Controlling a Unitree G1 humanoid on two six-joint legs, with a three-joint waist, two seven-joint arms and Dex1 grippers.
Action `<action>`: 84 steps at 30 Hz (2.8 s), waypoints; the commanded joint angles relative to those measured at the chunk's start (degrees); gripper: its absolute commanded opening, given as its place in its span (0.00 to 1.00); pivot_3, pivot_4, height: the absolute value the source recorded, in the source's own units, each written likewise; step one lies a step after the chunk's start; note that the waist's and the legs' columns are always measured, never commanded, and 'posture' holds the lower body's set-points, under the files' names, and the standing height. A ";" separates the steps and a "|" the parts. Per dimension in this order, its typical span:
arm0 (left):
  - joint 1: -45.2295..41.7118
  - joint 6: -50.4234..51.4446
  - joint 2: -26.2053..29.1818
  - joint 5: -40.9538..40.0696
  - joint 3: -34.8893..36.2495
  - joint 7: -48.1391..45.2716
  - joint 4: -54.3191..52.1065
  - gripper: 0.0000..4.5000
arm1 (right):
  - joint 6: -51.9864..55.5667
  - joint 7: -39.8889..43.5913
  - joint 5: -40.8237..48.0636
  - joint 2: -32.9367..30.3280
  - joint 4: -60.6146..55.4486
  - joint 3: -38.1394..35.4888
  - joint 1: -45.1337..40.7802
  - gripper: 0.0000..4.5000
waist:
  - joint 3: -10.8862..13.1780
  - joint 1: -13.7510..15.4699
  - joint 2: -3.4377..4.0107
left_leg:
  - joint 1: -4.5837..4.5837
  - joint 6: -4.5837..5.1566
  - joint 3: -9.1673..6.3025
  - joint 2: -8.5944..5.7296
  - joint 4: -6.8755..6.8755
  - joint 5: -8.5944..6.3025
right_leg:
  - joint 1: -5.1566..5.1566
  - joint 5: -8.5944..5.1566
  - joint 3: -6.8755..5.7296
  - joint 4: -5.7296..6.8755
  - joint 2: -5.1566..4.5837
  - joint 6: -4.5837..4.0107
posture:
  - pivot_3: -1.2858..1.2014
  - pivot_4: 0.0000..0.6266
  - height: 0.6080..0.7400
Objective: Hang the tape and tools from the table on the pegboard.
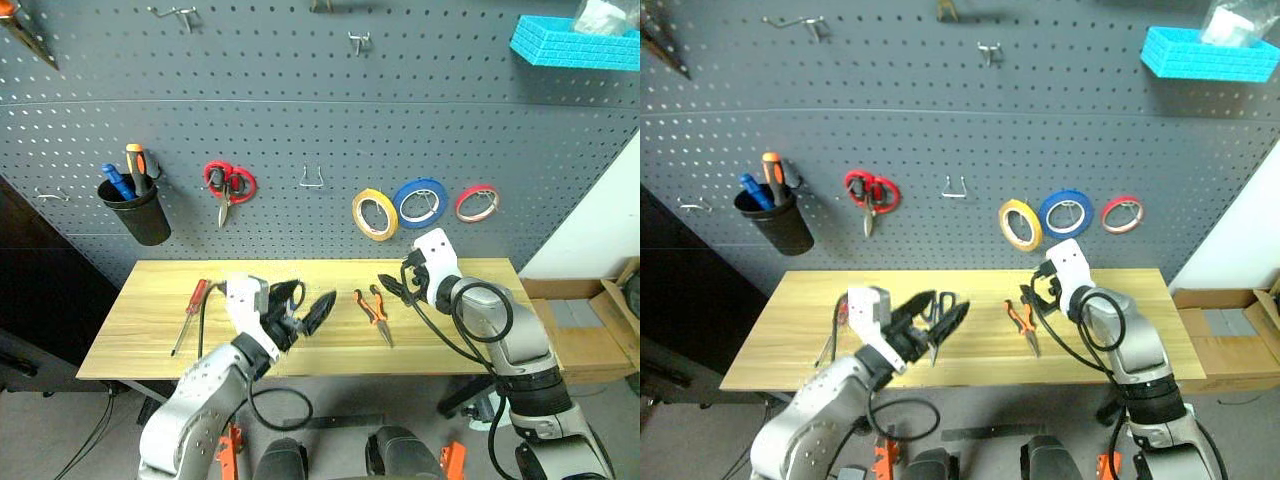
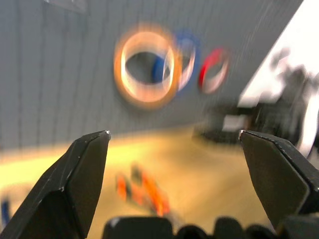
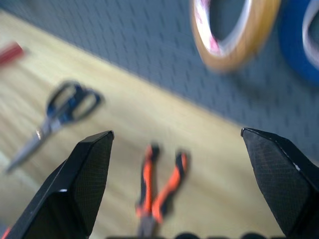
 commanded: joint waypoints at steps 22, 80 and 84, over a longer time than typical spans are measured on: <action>5.93 7.96 -15.25 -1.16 -6.74 18.12 -6.15 1.00 | 13.89 -9.13 0.18 7.19 28.51 -4.34 -19.70 0.99 | 8.32 0.29 0.00 | -1.84 0.37 -0.25 0.03 -0.05 0.06 | -1.28 0.33 0.13 -0.37 -0.13 0.12 | 0.54 0.55 1.00; 6.14 9.42 -8.10 -6.92 0.16 14.60 -11.68 1.00 | 2.94 -0.35 -0.95 2.09 16.37 6.06 -12.55 0.41 | 9.68 0.78 -0.10 | -2.69 0.21 -0.31 0.00 -0.09 0.12 | -2.26 0.20 0.02 -0.27 -0.48 0.57 | 0.56 0.43 1.00; 10.04 4.11 -4.51 -3.94 0.44 11.63 -15.22 1.00 | 4.55 3.18 2.95 -0.29 4.88 4.67 -6.72 0.41 | 9.28 1.00 -0.16 | -3.15 -0.18 -0.29 -0.05 -0.06 0.25 | -2.66 0.32 -0.02 -0.25 -0.66 0.40 | 0.56 0.36 1.00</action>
